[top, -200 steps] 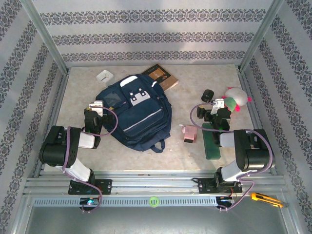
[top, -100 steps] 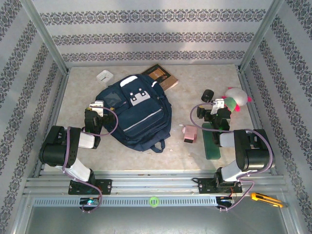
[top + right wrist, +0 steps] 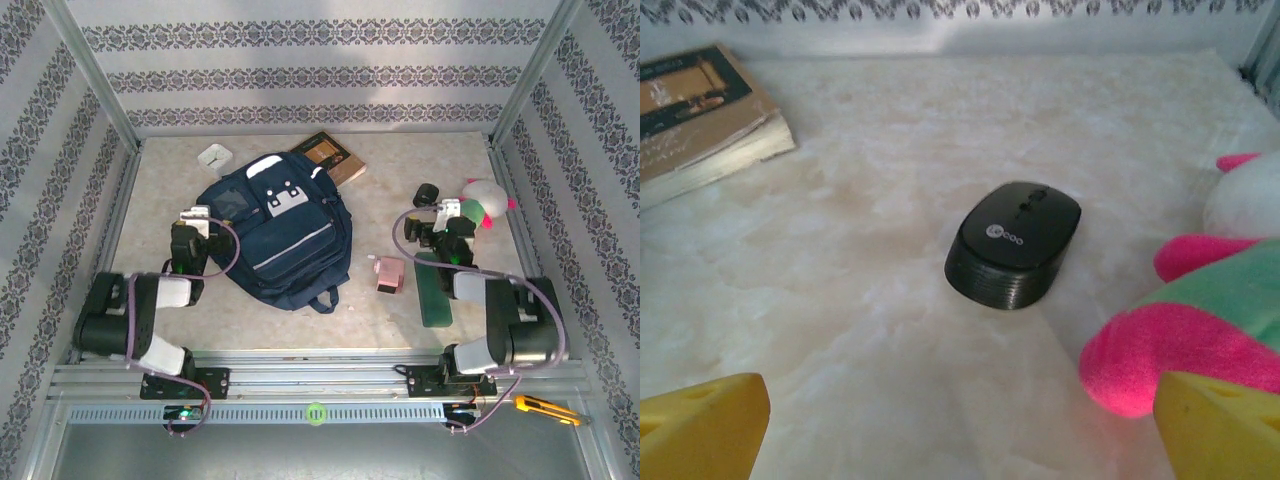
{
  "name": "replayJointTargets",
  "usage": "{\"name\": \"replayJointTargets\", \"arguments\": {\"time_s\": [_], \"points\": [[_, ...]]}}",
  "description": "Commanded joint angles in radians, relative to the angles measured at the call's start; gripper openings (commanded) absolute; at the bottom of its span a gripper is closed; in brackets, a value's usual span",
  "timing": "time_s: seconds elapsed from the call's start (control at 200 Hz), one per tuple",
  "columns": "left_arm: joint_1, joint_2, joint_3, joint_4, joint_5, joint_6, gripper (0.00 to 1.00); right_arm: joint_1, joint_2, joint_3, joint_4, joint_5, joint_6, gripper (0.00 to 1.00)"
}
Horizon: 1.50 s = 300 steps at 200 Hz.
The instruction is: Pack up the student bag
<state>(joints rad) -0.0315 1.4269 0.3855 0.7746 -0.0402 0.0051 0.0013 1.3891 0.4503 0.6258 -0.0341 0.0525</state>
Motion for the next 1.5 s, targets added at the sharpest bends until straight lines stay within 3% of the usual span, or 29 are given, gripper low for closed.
{"name": "replayJointTargets", "arguments": {"time_s": [0.0,0.055,0.14,0.29,0.38,0.47,0.55,0.729,0.899,1.094,1.239,1.344,1.494], "points": [[-0.008,-0.190,0.165,-0.426,0.037,-0.115,0.86,0.036,-0.129,0.260,-0.507,0.097,0.110,0.98],[-0.015,-0.243,0.242,-0.604,0.031,-0.233,0.82,0.073,-0.125,0.399,-0.721,0.099,0.127,0.98],[-0.025,-0.276,0.329,-0.822,0.022,-0.384,0.78,0.164,-0.087,0.531,-0.916,0.030,0.131,0.98],[-0.026,-0.217,0.402,-0.988,0.127,-0.528,0.73,0.343,0.032,0.655,-1.044,-0.144,0.197,0.98],[-0.030,-0.145,0.406,-0.982,0.200,-0.571,0.67,0.412,0.114,0.679,-1.030,-0.178,0.262,0.95],[-0.054,-0.071,0.396,-0.959,0.221,-0.575,0.57,0.499,0.211,0.705,-1.038,-0.049,0.274,0.84],[-0.077,-0.015,0.373,-0.914,0.229,-0.582,0.52,0.546,0.295,0.734,-1.065,-0.018,0.265,0.77],[-0.109,0.091,0.336,-0.847,0.223,-0.592,0.46,0.571,0.390,0.688,-0.987,-0.137,0.353,0.62],[-0.136,0.181,0.349,-0.809,0.215,-0.584,0.46,0.701,0.336,0.511,-0.857,-0.150,0.481,0.59],[-0.169,0.212,0.392,-0.831,0.198,-0.544,0.52,0.861,0.237,0.415,-0.765,-0.061,0.618,0.61],[-0.207,0.061,0.429,-0.937,0.148,-0.456,0.62,0.850,0.082,0.406,-0.806,-0.015,0.578,0.73],[-0.259,-0.102,0.455,-0.986,0.121,-0.304,0.64,0.810,-0.057,0.393,-0.846,-0.029,0.509,0.76],[-0.362,-0.238,0.461,-1.038,0.328,0.070,0.63,0.709,-0.239,0.308,-0.796,-0.111,0.444,0.77]]}}
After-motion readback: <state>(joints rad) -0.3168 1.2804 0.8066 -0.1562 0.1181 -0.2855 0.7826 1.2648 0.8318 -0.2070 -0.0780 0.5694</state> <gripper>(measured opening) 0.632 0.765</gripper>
